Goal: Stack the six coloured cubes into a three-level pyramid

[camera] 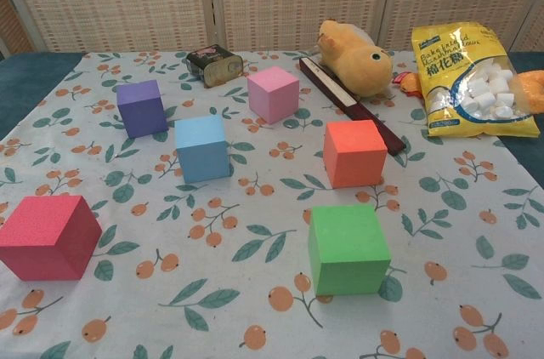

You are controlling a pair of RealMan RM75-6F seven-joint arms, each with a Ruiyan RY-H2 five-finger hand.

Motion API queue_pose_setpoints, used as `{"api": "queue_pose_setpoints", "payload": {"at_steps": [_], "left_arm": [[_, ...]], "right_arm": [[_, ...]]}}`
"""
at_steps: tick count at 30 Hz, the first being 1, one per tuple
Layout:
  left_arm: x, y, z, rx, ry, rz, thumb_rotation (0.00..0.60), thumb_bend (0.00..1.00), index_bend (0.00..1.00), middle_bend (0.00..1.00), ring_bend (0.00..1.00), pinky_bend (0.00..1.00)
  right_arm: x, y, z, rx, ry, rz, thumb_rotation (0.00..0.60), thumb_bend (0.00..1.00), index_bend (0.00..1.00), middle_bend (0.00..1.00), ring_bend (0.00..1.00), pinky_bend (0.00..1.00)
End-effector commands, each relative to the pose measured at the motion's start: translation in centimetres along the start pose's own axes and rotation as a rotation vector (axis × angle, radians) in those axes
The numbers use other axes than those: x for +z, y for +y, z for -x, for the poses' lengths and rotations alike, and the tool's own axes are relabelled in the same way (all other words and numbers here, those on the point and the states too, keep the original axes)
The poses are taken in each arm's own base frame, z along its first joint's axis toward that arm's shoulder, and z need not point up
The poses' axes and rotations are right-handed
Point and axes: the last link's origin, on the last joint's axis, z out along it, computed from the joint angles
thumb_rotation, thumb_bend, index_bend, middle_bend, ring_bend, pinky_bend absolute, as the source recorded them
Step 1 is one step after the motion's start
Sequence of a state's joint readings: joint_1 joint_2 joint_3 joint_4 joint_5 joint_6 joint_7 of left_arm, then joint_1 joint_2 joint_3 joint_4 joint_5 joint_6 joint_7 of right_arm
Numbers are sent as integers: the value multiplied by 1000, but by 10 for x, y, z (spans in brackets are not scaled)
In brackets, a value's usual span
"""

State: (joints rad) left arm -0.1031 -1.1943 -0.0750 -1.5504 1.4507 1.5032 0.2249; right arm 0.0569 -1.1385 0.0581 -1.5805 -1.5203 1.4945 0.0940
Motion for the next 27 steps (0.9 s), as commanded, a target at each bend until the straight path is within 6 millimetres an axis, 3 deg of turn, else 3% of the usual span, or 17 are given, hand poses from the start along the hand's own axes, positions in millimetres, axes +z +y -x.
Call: {"api": "queue_pose_setpoints", "payload": {"at_steps": [1,10,16,22,27], "left_arm": [[-1,0,0,-1,1,0,600,317,210,84,43,62],[0,0,-2,0,8,6,600,316,211,84,48,62],[10,4,-6,6,18,42,600,316,214,87,57,64],[59,16,-12,-47,-4,138,600,322,241,110,84,100],[126,37,-8,-148,-118,178,600,328,260,122,98,125]], "right_arm": [[0,-1,-1,5,-2,-7,600,0,0,37,0,95],[4,-7,0,26,-15,-42,600,0,0,37,0,102],[26,-23,0,55,-58,-133,600,0,0,38,0,113],[35,-27,-6,49,-47,-151,600,0,0,37,0,113],[32,-25,-11,52,-30,-136,600,0,0,37,0,113]]}}
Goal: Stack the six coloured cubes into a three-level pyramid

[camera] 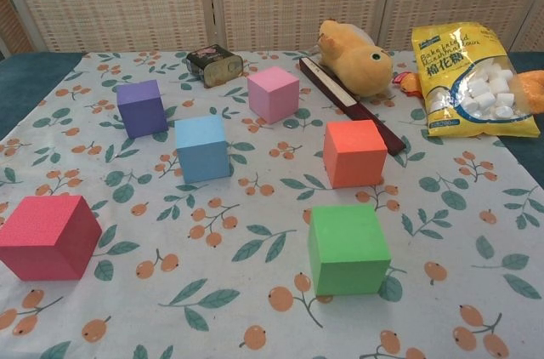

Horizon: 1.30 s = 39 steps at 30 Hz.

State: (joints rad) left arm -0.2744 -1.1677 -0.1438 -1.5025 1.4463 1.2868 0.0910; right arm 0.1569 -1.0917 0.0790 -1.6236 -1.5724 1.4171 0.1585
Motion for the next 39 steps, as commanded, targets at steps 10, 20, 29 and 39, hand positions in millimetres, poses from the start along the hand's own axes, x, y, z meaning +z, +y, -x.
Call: {"api": "queue_pose_setpoints", "payload": {"at_steps": [10,20,29,39], "left_arm": [[162,30,20,-130,-220,-15,600,328,161,65,43,149],[207,59,37,-132,-338,-22,600,324,11,0,0,121],[220,76,49,-185,-405,-36,600,322,23,0,0,119],[220,99,51,-282,-434,-9,600,323,42,0,0,130]], "right_arm": [[-12,7,-4,-10,16,59,600,0,0,37,0,113],[-10,8,-5,-13,16,83,600,0,0,38,0,113],[-9,10,-3,-8,3,91,600,0,0,37,0,113],[-9,13,-2,0,-3,101,600,0,0,37,0,113]]}}
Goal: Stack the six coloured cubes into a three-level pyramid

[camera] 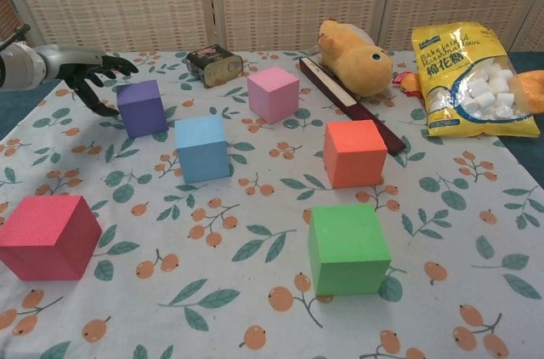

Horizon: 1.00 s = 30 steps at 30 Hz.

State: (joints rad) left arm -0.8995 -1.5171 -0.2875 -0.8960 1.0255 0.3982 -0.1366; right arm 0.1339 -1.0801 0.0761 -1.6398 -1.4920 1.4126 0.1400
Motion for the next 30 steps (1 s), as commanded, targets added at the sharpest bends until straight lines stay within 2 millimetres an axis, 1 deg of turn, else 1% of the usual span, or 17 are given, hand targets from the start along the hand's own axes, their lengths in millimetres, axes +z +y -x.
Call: {"api": "queue_pose_setpoints", "payload": {"at_steps": [1,6,8,9,10,11,12,14,16,18,22,25,28,30], "left_arm": [[4,8,3,-22,-9,7,600,323,46,0,0,133],[12,14,4,-2,5,-1,600,322,67,0,11,159],[15,13,4,11,17,-14,600,320,87,11,35,181],[17,13,4,14,22,-20,600,317,112,32,59,198],[18,13,4,15,29,-27,600,315,151,68,95,218],[19,12,4,18,39,-35,600,315,212,131,160,246],[19,12,4,20,43,-40,600,316,247,173,205,260],[20,11,5,29,50,-49,600,314,367,302,337,318],[20,10,4,39,50,-51,600,314,436,382,404,381],[17,8,0,47,62,-47,600,313,469,438,446,418],[3,2,-13,63,114,-19,600,311,493,478,473,433],[-16,-4,-20,86,130,22,600,313,501,486,473,420],[-37,-10,-19,130,131,69,600,312,510,484,472,413],[-52,-13,-13,162,128,102,600,313,509,483,469,409]], "right_arm": [[0,1,0,1,-2,1,600,0,0,37,0,113],[0,3,1,7,-3,9,600,0,0,37,0,113],[-1,3,1,9,-4,12,600,0,0,38,0,113],[-1,4,2,10,-4,13,600,0,0,37,0,114],[-1,4,2,11,-4,14,600,0,0,37,0,114],[-1,5,2,11,-5,16,600,0,0,37,0,115],[-1,5,2,11,-4,17,600,0,0,37,0,116],[-1,5,2,13,-4,18,600,0,0,37,0,117],[-1,5,2,14,-4,17,600,0,0,37,0,117],[0,5,2,15,-3,14,600,0,0,37,0,117],[0,3,1,17,-2,8,600,0,0,37,0,117],[0,2,2,20,-2,-1,600,0,0,37,0,117],[0,-1,4,25,-4,-12,600,0,0,37,0,117],[-2,-2,5,26,-6,-18,600,0,0,37,0,118]]}}
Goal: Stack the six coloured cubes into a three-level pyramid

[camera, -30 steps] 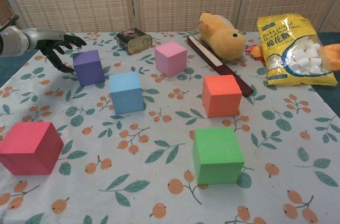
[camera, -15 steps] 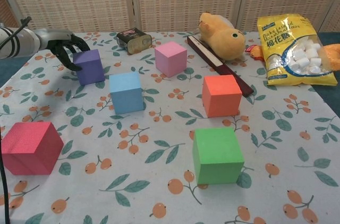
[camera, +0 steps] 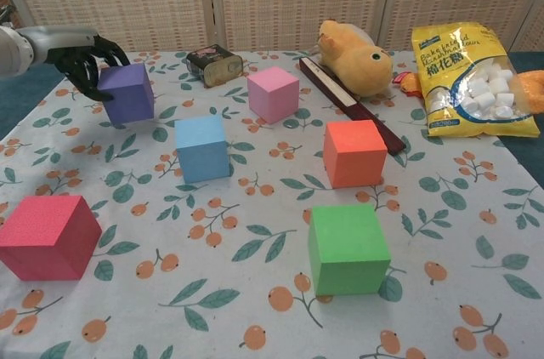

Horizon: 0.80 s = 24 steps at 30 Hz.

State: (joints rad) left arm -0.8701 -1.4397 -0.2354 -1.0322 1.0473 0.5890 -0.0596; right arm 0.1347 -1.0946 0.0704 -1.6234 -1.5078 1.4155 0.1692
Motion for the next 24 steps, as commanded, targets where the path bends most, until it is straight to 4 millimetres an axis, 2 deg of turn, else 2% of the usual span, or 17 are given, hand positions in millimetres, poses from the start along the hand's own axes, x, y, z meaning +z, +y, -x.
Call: {"api": "queue_pose_setpoints", "payload": {"at_steps": [1,5,11,17,24], "left_arm": [[-39,-13,3,67,14,65,600,313,509,483,468,406],[-63,-16,19,112,26,111,600,312,508,483,466,403],[-84,-9,43,122,19,163,600,312,509,480,463,398],[-83,4,60,156,7,204,600,312,504,476,456,391],[-72,21,63,158,10,234,600,313,503,476,451,384]], "right_arm": [[-1,-1,1,1,-1,-5,600,0,0,37,0,118],[-4,-3,1,-1,5,-12,600,0,0,37,0,121],[-8,-4,-3,-7,15,-15,600,0,0,37,0,121],[-11,-4,-3,-4,17,-11,600,0,0,37,0,122],[-13,-2,-3,-8,17,2,600,0,0,37,0,122]]}}
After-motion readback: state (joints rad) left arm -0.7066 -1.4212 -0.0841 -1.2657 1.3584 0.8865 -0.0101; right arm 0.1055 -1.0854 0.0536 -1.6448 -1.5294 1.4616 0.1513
